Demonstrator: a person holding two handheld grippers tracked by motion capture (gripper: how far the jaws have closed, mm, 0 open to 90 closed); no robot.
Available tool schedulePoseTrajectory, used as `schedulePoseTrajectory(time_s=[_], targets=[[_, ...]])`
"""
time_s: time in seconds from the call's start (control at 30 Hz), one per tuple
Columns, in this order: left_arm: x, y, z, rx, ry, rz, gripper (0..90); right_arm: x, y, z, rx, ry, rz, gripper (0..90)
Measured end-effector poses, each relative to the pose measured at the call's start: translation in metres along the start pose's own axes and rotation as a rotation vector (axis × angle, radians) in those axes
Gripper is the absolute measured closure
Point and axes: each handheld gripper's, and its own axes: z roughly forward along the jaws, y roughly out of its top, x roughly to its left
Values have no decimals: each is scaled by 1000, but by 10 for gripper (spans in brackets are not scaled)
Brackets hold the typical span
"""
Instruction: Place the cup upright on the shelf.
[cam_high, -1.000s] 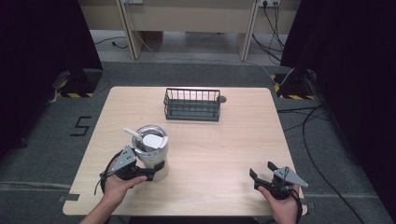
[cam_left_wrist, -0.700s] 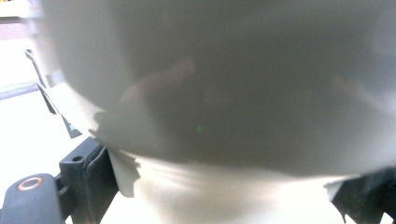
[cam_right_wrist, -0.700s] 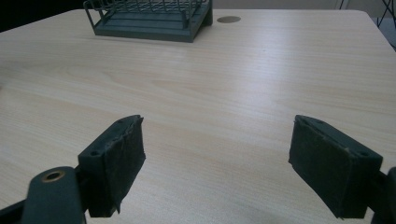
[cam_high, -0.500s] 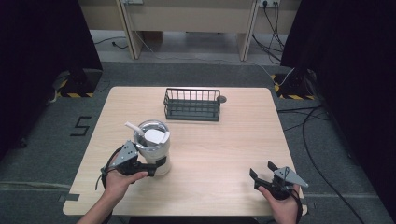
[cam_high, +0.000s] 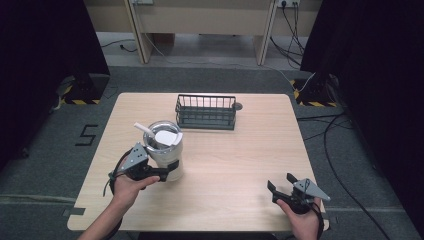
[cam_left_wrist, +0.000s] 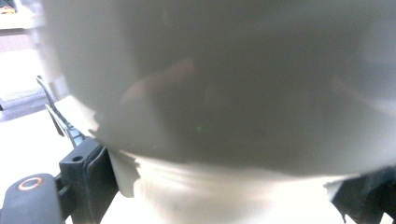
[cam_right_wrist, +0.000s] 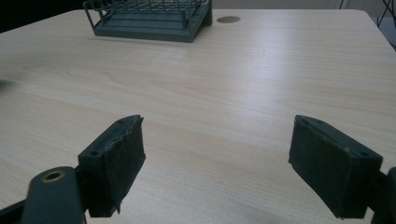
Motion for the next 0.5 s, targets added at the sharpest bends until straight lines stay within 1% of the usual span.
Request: schedulePoseTrajectory(time_s=[0.5], targets=[[12, 15, 11, -5, 15, 8, 103, 0, 0, 0, -1, 1, 6, 185]])
